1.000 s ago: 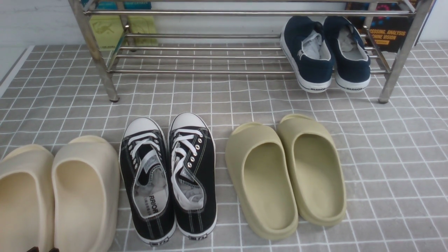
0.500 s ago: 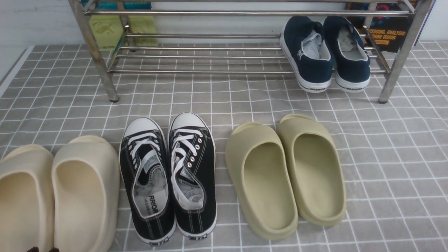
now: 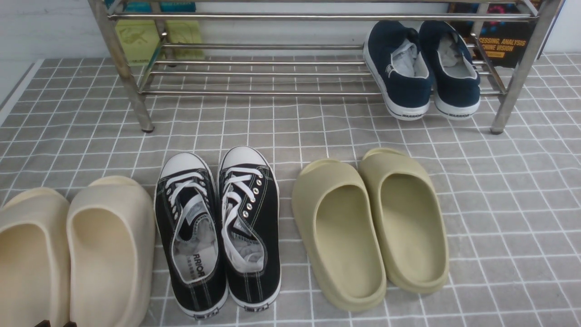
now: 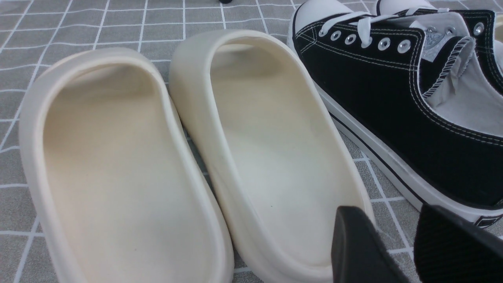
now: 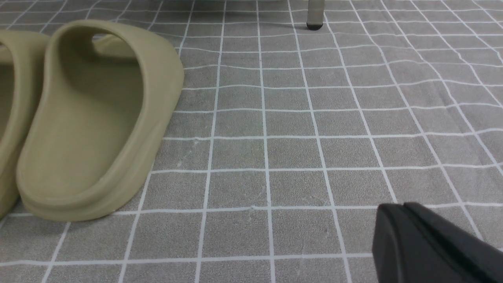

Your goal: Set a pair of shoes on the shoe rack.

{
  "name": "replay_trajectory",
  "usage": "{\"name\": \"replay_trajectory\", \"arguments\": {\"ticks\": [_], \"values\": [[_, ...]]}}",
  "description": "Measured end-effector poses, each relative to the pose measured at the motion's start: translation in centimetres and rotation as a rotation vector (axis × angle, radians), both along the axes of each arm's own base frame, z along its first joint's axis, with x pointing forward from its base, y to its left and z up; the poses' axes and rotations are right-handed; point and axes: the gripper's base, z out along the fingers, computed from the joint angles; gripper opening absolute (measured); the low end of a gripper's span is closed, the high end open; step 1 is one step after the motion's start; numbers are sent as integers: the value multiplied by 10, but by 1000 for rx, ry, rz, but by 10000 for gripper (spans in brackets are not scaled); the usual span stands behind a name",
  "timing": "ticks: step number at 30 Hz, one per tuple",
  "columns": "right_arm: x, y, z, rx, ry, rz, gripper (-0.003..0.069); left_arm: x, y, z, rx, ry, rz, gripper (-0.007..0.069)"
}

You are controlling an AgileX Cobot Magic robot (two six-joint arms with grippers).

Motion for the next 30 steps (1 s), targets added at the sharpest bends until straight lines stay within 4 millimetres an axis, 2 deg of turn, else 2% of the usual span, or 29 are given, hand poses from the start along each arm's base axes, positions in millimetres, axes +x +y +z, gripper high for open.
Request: {"name": "replay_trajectory", "arguments": {"ticks": [30], "values": [[0, 0, 0, 0, 1, 0, 8, 0, 0, 0, 0, 0, 0, 239]]}}
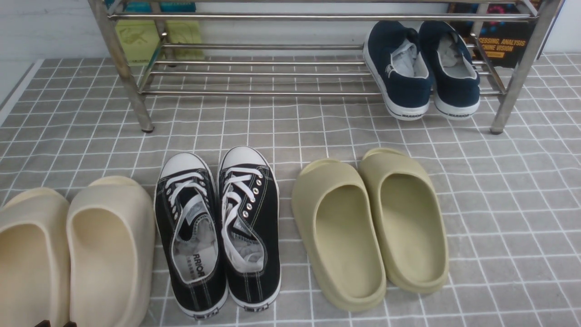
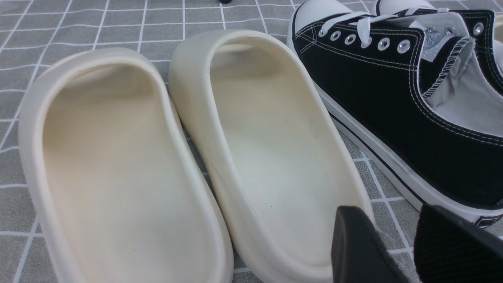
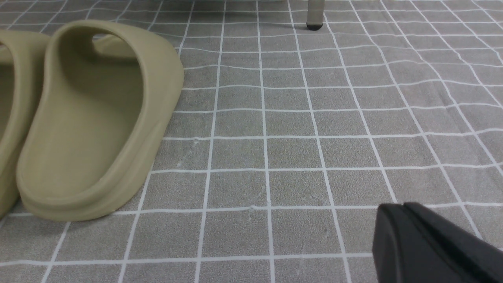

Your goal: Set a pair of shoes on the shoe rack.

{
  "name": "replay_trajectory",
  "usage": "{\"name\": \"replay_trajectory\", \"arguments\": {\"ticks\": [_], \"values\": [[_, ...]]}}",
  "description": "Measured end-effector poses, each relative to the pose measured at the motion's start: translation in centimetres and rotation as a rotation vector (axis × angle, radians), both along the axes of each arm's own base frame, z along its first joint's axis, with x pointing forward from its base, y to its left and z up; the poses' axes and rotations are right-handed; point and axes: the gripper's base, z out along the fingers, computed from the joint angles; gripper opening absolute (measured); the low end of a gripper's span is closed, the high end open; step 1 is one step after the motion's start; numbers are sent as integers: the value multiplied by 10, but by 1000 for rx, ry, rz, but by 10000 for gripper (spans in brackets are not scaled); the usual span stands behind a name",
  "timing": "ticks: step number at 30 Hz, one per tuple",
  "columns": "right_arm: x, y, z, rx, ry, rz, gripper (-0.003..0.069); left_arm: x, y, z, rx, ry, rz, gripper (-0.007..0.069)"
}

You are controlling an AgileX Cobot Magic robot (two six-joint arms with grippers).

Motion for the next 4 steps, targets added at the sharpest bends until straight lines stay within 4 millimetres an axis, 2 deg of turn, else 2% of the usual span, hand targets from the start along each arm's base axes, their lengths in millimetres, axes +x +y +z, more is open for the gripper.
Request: {"name": "replay_trajectory", "arguments": {"ticks": [4], "values": [[0, 0, 0, 0, 0, 0, 13, 0, 0, 0, 0, 0, 0, 239]]}}
